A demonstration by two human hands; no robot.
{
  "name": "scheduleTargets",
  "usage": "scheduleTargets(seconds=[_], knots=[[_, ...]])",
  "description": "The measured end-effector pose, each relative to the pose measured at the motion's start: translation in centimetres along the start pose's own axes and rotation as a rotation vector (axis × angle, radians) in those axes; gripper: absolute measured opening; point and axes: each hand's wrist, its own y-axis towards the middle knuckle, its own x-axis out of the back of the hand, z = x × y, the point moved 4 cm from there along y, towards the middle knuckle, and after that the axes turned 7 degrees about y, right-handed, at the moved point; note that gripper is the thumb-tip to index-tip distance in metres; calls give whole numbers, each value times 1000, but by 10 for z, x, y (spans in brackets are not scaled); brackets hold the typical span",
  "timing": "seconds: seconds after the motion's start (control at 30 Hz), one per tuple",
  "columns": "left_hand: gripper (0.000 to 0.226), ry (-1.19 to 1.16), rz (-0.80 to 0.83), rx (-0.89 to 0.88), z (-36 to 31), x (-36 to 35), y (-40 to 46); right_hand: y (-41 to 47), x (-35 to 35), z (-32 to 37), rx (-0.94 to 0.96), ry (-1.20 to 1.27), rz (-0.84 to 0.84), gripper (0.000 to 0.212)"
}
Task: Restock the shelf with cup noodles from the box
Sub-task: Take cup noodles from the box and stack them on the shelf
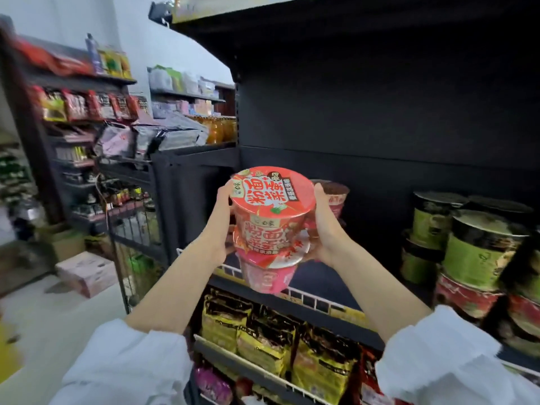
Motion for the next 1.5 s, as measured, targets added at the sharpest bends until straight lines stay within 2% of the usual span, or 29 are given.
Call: scheduleTargets(seconds=[0.3,0.43,0.6,0.7,0.83,1.0,1.1,1.23,1.33,1.4,1.5], knots=[[61,30,110,32,-4,70,131,94,-81,-12,18,20,-136,75],[36,-8,147,22,5,79,164,123,-97,-27,-1,11,-168,74],[31,-33,128,-12,13,91,193,156,-114,-50,-83,49,-154,83],[45,12,104,-19,24,99,211,170,-121,-59,-88,35,-172,85],[78,-46,-5,47,41,113,228,181,-136,-75,-157,-179,-156,85],[97,-89,-2,40,51,112,227,186,-147,-101,-120,-146,-176,69],[79,-115,-46,51,62,114,220,179,-142,-98,-148,-193,-145,64],[52,-26,-125,51,71,117,215,159,-133,-82,-85,-234,-153,46],[56,23,-171,84,77,117,208,138,-123,-77,-44,-246,-145,25],[53,99,-205,56,75,112,191,122,-112,-75,3,-234,-142,22],[31,225,-215,-52,63,89,142,93,-85,-70,140,-229,-203,25]])
